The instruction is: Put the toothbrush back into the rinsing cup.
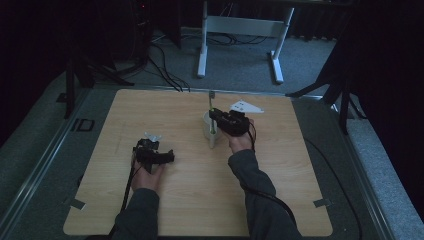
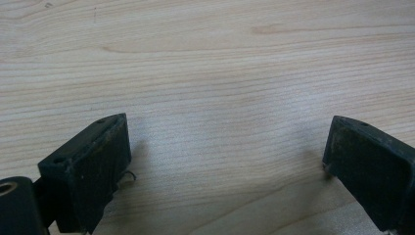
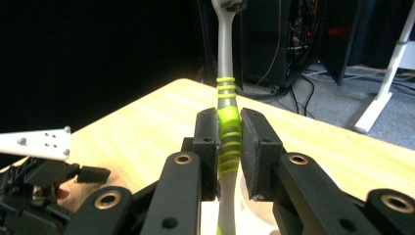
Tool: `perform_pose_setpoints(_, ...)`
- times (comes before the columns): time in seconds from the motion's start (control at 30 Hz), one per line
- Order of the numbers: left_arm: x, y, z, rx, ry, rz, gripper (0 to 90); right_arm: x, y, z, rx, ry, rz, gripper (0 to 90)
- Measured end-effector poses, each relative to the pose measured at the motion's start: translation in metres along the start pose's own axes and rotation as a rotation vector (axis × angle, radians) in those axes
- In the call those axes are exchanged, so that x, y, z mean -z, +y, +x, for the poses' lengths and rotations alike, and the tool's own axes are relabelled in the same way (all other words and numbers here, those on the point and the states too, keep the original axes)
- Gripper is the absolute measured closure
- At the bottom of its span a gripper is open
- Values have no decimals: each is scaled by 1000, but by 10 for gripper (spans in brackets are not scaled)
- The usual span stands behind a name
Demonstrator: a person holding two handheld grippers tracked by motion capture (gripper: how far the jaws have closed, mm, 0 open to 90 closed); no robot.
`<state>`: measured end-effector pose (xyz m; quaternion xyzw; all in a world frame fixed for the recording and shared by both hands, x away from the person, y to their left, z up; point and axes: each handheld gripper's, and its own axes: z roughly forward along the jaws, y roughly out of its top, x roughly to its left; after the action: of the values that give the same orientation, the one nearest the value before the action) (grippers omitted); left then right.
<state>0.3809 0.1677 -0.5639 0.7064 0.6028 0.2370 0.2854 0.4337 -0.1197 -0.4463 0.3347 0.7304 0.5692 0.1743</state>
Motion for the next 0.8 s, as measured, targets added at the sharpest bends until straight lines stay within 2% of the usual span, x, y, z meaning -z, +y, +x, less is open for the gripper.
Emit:
perform_pose_setpoints(0.07,0,0,0,-1,0,2,40,1,-3,1,3,9,18,765)
perform_pose_setpoints(0.17,0,0,0,-2,0,1,40,3,-8,3,3,34,53,579)
perform_pose_setpoints(0.23,0,0,0,-3,0,1,40,4,-14,7,14,38,82,428)
perform_pose_setpoints(0.27,0,0,0,-2,0,1,40,5,-17,9,27,28,97,394)
perform_pose_setpoints(0.4,0,0,0,-2,0,1,40,7,-27,12,47,5,123,328)
perform_pose_setpoints(0.53,0,0,0,-4,0,1,40,11,-31,11,33,-6,127,302)
perform_pose_setpoints(0.7,0,0,0,-2,0,1,40,19,-32,10,33,-1,135,291)
perform_pose_setpoints(0.8,0,0,0,-2,0,1,40,25,-36,9,34,3,159,283)
